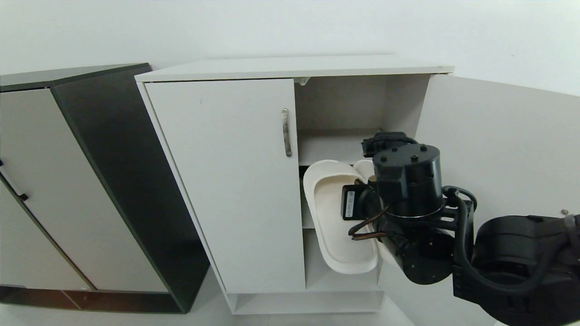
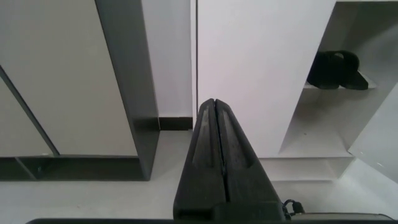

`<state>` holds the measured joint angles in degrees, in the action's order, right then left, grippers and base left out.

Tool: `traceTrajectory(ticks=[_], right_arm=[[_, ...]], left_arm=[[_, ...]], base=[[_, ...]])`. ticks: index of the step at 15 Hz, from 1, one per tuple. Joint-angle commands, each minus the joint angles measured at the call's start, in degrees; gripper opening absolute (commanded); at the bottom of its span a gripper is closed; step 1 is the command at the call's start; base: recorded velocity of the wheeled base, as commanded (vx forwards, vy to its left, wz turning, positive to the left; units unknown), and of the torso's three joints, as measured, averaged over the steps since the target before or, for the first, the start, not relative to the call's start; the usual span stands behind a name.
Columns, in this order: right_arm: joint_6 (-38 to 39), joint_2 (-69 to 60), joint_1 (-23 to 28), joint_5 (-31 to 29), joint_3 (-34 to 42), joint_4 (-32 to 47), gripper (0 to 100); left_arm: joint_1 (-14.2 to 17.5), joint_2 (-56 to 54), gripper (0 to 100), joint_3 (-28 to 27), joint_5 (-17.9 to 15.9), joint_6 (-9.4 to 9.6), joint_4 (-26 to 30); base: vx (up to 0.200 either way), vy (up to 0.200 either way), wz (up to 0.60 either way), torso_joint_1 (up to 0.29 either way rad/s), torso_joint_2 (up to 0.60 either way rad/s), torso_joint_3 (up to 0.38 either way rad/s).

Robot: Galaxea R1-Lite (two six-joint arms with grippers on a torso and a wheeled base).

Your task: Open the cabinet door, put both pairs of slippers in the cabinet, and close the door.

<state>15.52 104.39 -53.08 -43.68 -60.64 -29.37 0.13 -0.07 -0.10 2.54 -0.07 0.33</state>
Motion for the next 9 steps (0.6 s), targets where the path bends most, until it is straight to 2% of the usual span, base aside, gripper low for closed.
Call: traceTrajectory(ticks=[1,4,6,7,9], right_arm=[[-1.72,2.75,0.34,0.7,-1.15,-1.83,0],[-3.65,3.54,2.54,0.7,-3.79,-1.13,0],[-3.48,3.19,3.68,0.61,-5.72,2.74,0],[-2.42,3.28,4.3,0.61,-7.83,5.99,0],[-2.42,3.28,4.3,0.61,-8.71,6.52,0]], left_arm=[[0.04,0.07,0,0.01,0.01,-0.01,0.02],[0.04,0.07,0,0.01,0.01,-0.01,0.02],[0.04,0.07,0,0.01,-0.25,0.16,0.02],[0.04,0.07,0,0.01,-1.66,0.42,0.02],[0.04,0.07,0,0.01,-1.83,0.42,0.02]], base=[[0.0,0.0,0.0,0.0,0.0,0.0],[0.0,0.0,0.0,0.0,0.0,0.0],[0.0,0.0,0.0,0.0,0.0,0.0],[0.0,0.0,0.0,0.0,0.0,0.0],[0.0,0.0,0.0,0.0,0.0,0.0]])
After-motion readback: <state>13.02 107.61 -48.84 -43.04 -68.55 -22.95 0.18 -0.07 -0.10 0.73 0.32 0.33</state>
